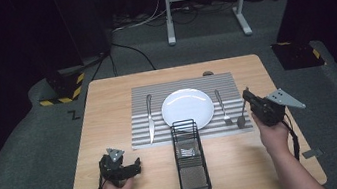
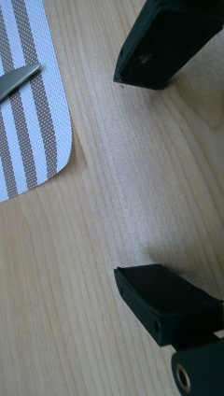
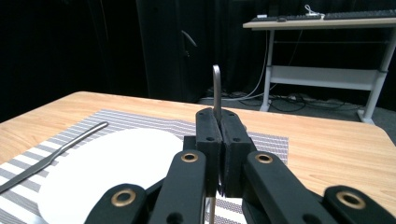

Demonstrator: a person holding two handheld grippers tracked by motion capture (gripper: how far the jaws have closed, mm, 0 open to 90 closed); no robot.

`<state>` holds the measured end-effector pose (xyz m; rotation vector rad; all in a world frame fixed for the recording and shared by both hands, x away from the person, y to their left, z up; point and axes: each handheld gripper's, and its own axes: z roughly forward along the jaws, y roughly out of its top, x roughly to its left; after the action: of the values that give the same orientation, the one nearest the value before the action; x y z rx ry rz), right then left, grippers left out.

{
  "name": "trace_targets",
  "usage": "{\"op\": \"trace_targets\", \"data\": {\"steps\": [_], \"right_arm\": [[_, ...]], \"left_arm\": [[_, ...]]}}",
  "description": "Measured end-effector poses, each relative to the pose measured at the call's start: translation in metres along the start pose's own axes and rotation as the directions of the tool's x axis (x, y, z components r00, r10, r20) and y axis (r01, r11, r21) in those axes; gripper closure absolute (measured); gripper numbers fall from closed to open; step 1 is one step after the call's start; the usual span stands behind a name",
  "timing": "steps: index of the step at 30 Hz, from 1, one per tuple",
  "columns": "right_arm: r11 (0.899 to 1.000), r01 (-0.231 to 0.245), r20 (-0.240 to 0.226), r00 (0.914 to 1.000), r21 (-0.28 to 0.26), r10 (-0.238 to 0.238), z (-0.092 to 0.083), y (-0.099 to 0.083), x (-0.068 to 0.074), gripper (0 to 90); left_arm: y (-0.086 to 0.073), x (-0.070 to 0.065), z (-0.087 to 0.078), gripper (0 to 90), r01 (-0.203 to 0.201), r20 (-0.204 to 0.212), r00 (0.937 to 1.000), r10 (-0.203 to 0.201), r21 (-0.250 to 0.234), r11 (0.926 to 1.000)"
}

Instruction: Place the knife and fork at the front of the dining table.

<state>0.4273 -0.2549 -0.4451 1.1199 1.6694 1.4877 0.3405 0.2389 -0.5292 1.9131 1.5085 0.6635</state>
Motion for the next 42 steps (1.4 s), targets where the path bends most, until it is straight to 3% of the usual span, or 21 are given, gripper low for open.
{"op": "trace_targets", "data": {"steps": [14, 29, 42], "right_arm": [[0.996, -0.083, 0.016, 0.9964, 0.038, 0.083, 0.048, -0.004, -0.023, 87.5], [0.981, -0.111, 0.084, 0.9916, 0.16, 0.099, 0.106, -0.015, -0.031, 86.2], [0.964, -0.116, 0.104, 0.9902, 0.24, 0.093, 0.13, -0.026, -0.033, 85.4]], "left_arm": [[-0.001, -0.003, -0.002, 7.8, -0.015, -0.012, 0.9998, 0.014, -0.008, 0.9999], [-0.002, -0.005, -0.003, 8.9, -0.023, -0.016, 0.9996, 0.022, -0.019, 0.9996], [-0.003, -0.005, -0.003, 9.6, -0.028, -0.01, 0.9996, 0.027, -0.02, 0.9994]]}}
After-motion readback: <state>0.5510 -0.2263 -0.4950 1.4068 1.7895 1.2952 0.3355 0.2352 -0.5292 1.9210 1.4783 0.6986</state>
